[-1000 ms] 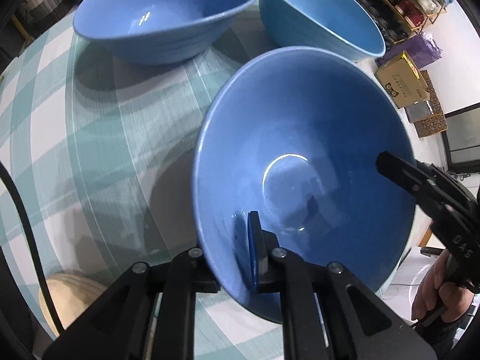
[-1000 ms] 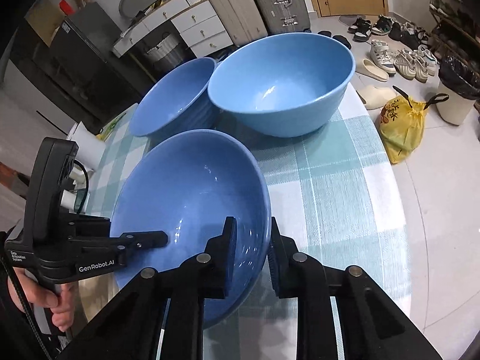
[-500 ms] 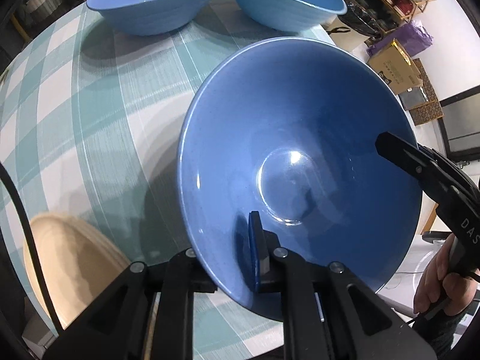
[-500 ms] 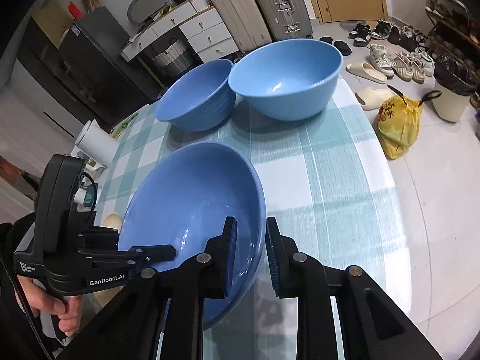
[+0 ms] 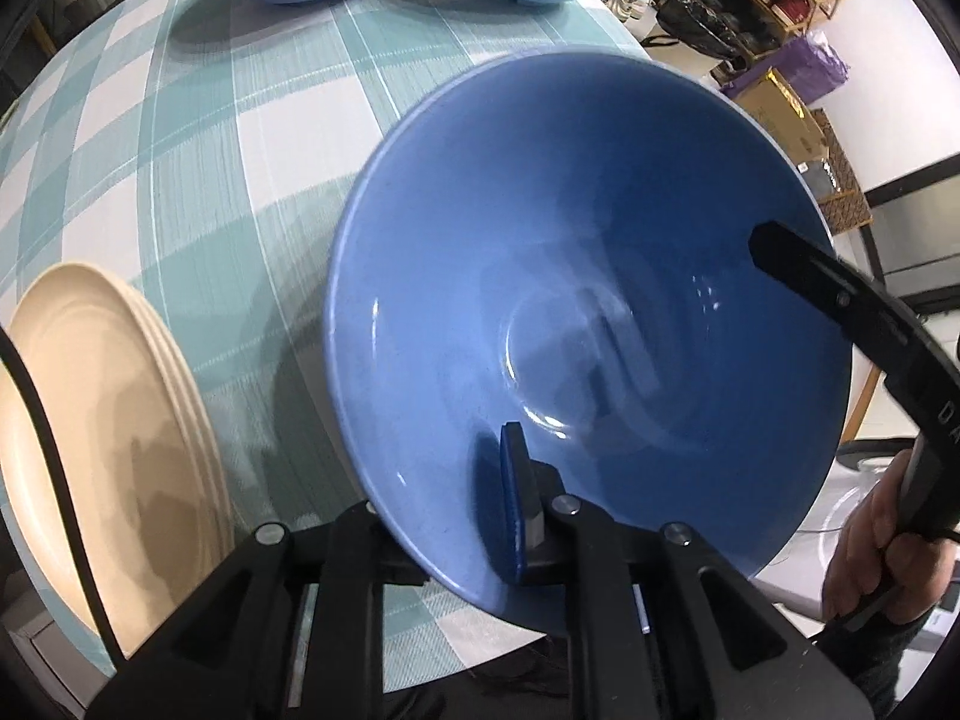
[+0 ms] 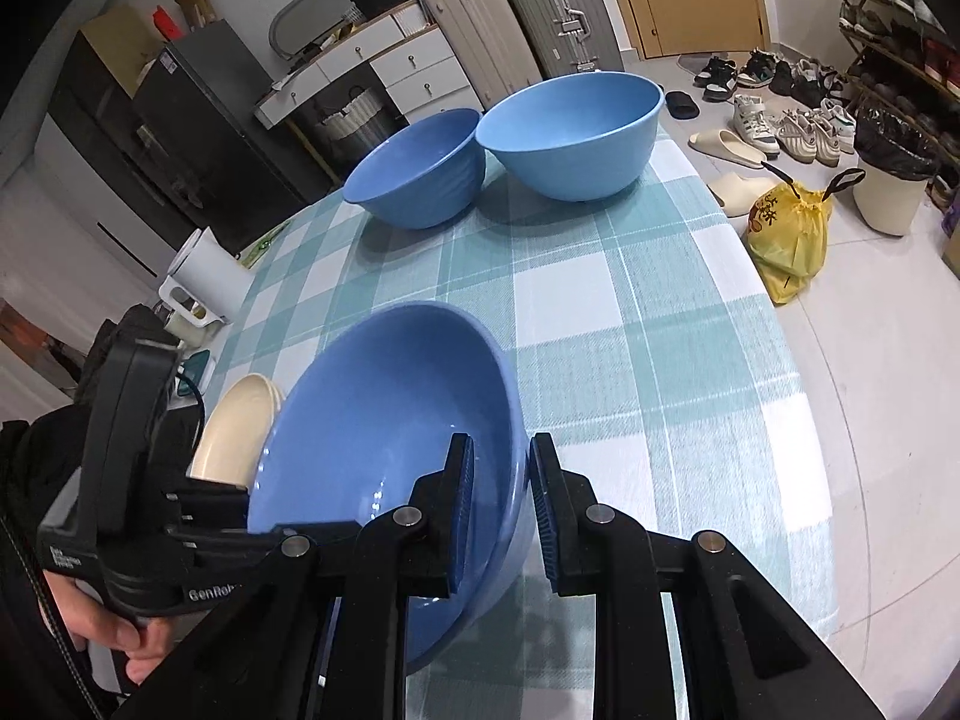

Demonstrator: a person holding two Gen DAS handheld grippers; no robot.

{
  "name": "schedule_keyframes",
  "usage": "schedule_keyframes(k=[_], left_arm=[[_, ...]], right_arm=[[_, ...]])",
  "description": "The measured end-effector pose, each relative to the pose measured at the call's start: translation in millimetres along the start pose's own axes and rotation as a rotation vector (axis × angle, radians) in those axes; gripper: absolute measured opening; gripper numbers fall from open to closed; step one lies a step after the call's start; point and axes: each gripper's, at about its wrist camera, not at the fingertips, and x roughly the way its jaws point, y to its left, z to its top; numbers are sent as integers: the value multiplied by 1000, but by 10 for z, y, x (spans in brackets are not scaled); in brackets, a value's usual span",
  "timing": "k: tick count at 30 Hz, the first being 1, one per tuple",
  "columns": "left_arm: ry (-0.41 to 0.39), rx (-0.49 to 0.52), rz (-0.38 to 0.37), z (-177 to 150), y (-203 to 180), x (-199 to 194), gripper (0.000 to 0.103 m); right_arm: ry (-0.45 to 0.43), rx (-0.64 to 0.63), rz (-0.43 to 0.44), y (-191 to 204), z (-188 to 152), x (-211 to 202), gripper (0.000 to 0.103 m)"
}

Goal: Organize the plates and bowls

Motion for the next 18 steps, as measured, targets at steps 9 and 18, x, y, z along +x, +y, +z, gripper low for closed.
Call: schedule_keyframes(k=[9, 18], left_arm=[[2, -3, -10, -28, -166, 126, 18], [-12, -12, 7, -55, -85, 155, 18]], right_arm=[[5, -15, -23, 42, -149, 16, 20], [16, -24, -24, 58, -169, 99, 20]])
